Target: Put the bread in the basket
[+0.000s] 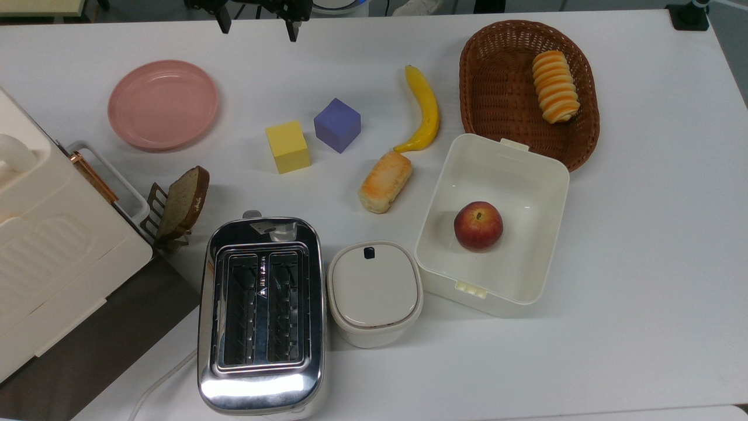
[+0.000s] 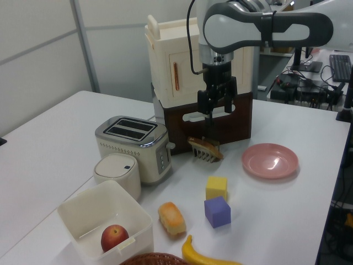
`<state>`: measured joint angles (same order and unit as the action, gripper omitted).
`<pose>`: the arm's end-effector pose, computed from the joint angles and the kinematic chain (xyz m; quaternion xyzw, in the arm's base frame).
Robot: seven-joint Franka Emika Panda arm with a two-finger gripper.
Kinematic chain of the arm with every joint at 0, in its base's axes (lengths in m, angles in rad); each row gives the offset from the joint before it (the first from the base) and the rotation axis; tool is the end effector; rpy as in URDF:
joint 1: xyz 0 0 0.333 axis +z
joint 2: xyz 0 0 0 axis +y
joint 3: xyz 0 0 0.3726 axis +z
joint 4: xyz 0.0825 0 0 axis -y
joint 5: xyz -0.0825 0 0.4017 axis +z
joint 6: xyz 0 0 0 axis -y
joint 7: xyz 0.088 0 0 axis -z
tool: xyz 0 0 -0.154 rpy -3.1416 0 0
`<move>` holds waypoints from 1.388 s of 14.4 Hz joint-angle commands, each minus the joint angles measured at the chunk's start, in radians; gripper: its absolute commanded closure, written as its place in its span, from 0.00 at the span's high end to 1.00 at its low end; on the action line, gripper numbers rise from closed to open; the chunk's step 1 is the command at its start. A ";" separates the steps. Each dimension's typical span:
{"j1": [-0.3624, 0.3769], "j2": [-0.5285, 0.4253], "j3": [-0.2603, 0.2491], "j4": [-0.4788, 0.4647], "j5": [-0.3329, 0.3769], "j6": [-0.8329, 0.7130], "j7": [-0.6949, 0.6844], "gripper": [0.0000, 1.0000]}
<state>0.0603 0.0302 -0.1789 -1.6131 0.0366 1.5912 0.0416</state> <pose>0.5768 -0.0616 0.5981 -0.9963 0.0808 0.0252 0.0166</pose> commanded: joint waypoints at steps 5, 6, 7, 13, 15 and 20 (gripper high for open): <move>0.012 0.000 -0.008 -0.011 0.014 -0.008 -0.012 1.00; 0.007 0.005 -0.008 -0.011 0.014 -0.008 -0.019 1.00; 0.006 0.013 -0.008 -0.008 0.016 -0.008 -0.019 1.00; 0.007 0.014 -0.008 -0.007 0.017 -0.014 -0.022 1.00; 0.007 0.014 -0.008 -0.007 0.017 -0.014 -0.023 1.00; 0.012 0.017 -0.013 -0.008 0.014 -0.011 -0.060 1.00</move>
<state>0.0605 0.0530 -0.1789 -1.6140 0.0366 1.5912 0.0326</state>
